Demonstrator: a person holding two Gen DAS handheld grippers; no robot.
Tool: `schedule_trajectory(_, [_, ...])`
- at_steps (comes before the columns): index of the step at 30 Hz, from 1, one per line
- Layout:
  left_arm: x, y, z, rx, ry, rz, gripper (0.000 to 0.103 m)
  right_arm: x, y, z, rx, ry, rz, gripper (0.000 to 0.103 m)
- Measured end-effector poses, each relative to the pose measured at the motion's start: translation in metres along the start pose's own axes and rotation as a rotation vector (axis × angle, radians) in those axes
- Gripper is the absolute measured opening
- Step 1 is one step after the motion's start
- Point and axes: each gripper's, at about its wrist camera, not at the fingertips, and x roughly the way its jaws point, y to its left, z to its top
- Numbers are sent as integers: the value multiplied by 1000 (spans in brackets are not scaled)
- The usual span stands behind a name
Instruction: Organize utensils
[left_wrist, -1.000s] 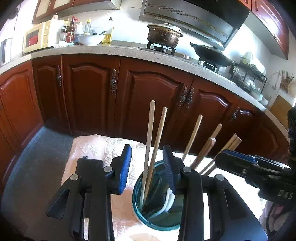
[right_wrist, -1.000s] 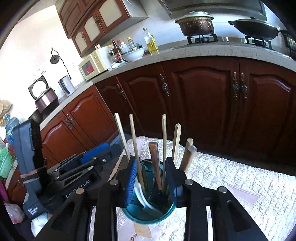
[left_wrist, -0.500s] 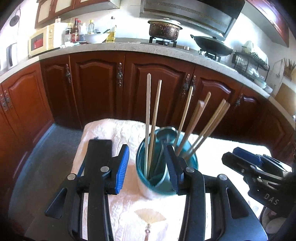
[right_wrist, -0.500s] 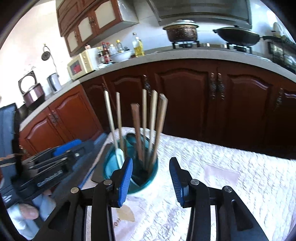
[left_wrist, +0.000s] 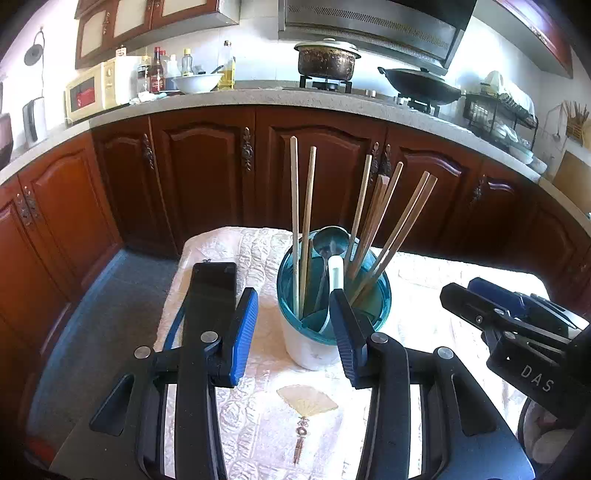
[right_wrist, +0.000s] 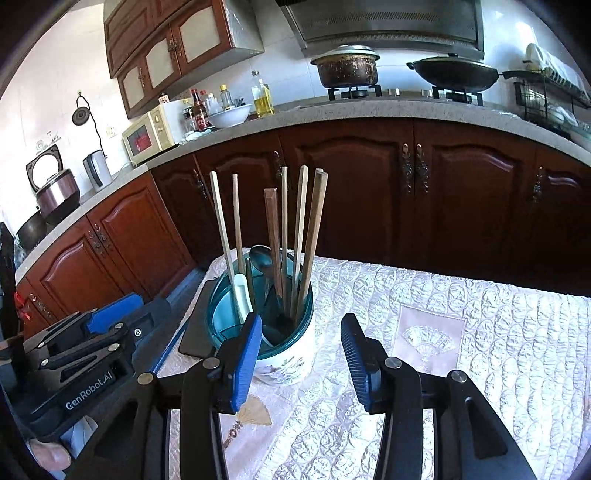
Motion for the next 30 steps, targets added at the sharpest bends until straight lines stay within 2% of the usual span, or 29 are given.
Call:
schedule_trajectory(13, [-17,5,0,-8,-50,28,39,-13,17,1,-34,-19,-14,43])
schedule_trajectory(30, [-18,4,1,-13,-53,36,39,-11,19,1,-39,-10,-15,43])
